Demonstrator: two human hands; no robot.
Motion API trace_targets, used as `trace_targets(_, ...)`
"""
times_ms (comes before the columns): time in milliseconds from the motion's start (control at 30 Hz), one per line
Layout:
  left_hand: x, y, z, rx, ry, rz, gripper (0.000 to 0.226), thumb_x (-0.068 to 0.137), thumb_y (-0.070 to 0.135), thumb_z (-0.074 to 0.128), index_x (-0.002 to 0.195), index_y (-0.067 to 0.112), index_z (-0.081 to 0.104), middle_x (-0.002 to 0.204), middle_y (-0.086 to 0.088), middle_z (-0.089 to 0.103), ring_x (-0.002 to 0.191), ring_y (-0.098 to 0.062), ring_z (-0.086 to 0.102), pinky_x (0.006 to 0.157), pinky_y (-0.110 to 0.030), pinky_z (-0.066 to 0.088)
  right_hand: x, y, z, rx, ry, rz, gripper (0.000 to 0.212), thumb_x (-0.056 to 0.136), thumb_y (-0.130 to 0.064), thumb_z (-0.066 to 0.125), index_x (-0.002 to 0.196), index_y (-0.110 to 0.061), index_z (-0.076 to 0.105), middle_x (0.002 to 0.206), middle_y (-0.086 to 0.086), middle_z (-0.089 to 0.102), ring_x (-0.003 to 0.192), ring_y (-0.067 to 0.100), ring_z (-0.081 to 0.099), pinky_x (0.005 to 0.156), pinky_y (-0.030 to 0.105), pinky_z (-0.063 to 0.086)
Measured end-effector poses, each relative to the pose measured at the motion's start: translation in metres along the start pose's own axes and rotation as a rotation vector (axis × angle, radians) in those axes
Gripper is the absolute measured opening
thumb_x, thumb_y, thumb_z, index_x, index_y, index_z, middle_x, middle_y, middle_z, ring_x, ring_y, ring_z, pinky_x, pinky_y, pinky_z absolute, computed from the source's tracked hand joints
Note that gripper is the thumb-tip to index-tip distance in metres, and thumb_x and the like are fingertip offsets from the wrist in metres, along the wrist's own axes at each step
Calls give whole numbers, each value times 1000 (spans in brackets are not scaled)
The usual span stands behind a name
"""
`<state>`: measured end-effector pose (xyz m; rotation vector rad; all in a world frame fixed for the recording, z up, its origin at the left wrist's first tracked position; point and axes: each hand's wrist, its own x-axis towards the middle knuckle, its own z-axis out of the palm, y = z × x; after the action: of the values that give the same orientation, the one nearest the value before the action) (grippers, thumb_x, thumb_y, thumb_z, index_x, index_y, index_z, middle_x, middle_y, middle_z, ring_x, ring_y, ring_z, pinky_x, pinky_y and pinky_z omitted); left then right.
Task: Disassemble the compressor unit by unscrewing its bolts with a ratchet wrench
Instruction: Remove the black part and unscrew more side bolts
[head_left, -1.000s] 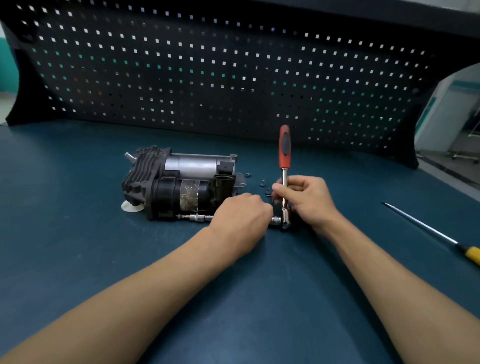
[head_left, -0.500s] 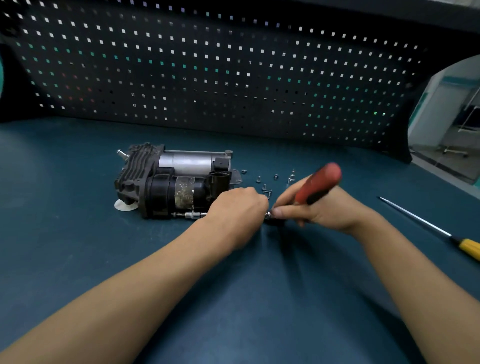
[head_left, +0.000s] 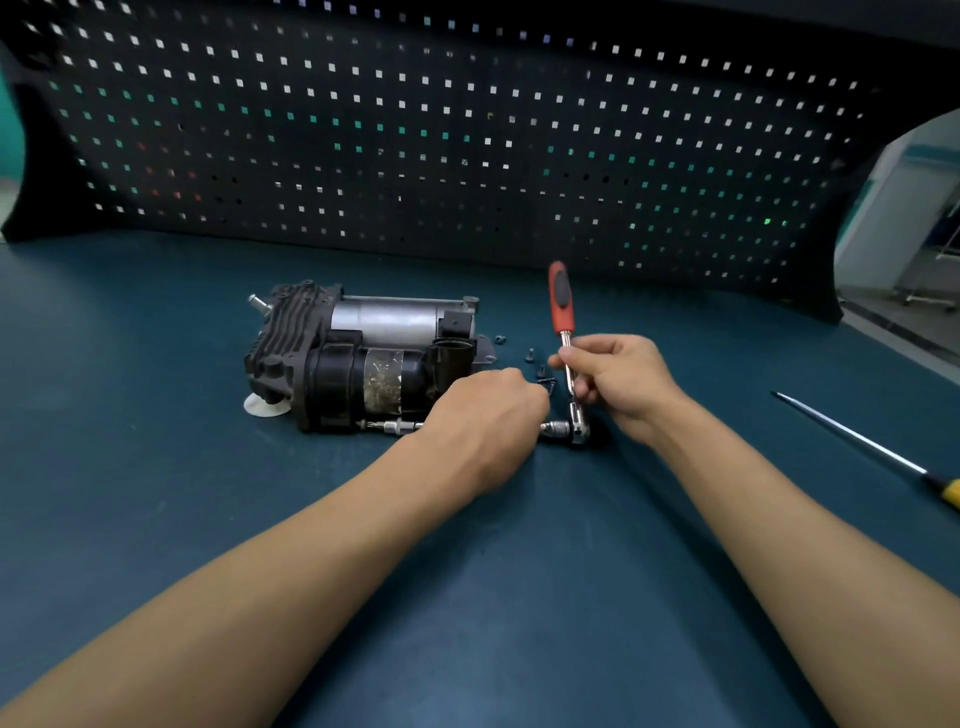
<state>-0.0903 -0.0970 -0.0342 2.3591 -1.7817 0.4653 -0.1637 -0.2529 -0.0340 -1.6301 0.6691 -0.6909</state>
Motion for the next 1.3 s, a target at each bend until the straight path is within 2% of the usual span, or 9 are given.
trace_targets(133,-2,1,1,23,-20,6,28,92,4,49,72,17,34,95,-12,60,90,-35,59,62,-39,35,-3,1,-6,60,-51,40,13,87,1,72,97,-5,70,76,3,69,42,5,49,42,16,39)
trace_targets(300,-3,4,1,52,-38,9,37,87,-4,47,66,16,24,74,-9,44,90,-37,58,61,-38,32,-27,-17,-23,73,-241,-115,20,68,-10,85,82,-18,74,85,6,75,48,10,54,49,20,41)
trace_targets(433,-4,5,-4,107,-58,25,14,89,-1,48,90,11,54,95,-15,56,98,-39,61,63,-38,34,-49,-26,-41,-228,-555,-241,20,60,-14,91,72,-21,78,87,20,73,60,17,63,55,25,49)
trace_targets(533,-3,6,-4,123,-77,28,21,90,0,47,104,7,61,106,-16,61,102,-39,61,64,-38,35,-53,-25,-43,-357,-674,-222,20,61,-14,88,75,-25,80,94,16,76,83,26,73,71,27,59)
trace_targets(600,-4,7,-3,124,-75,39,22,90,1,47,106,7,61,106,-16,62,103,-38,61,64,-37,35,-52,-22,-42,-326,-664,-189,22,58,-20,92,76,-24,80,97,20,75,88,39,72,77,36,59)
trace_targets(833,-6,8,-7,69,-45,10,15,88,0,45,90,10,56,101,-18,61,98,-39,60,64,-38,35,-36,-14,-24,20,-324,-126,31,57,-37,89,78,-19,74,89,10,77,43,13,56,43,18,41)
trace_targets(967,-6,6,-7,53,-37,9,23,86,-3,47,78,17,38,96,-16,60,91,-38,59,62,-38,34,-14,-11,-3,176,-72,-44,6,86,-10,74,91,-11,70,82,4,74,39,6,44,40,17,34)
trace_targets(1167,-6,5,-5,37,-21,13,22,88,-2,46,81,18,38,97,-15,60,81,-33,50,62,-38,34,-8,-3,-10,147,-139,92,7,88,-8,72,93,-13,74,101,7,71,47,4,50,45,14,39)
trace_targets(1300,-6,5,-1,40,-3,9,28,87,-3,47,73,17,33,82,-11,51,85,-34,53,61,-38,33,-16,-5,-17,156,-234,45,26,88,-7,70,114,-10,69,115,1,73,56,6,57,52,16,46)
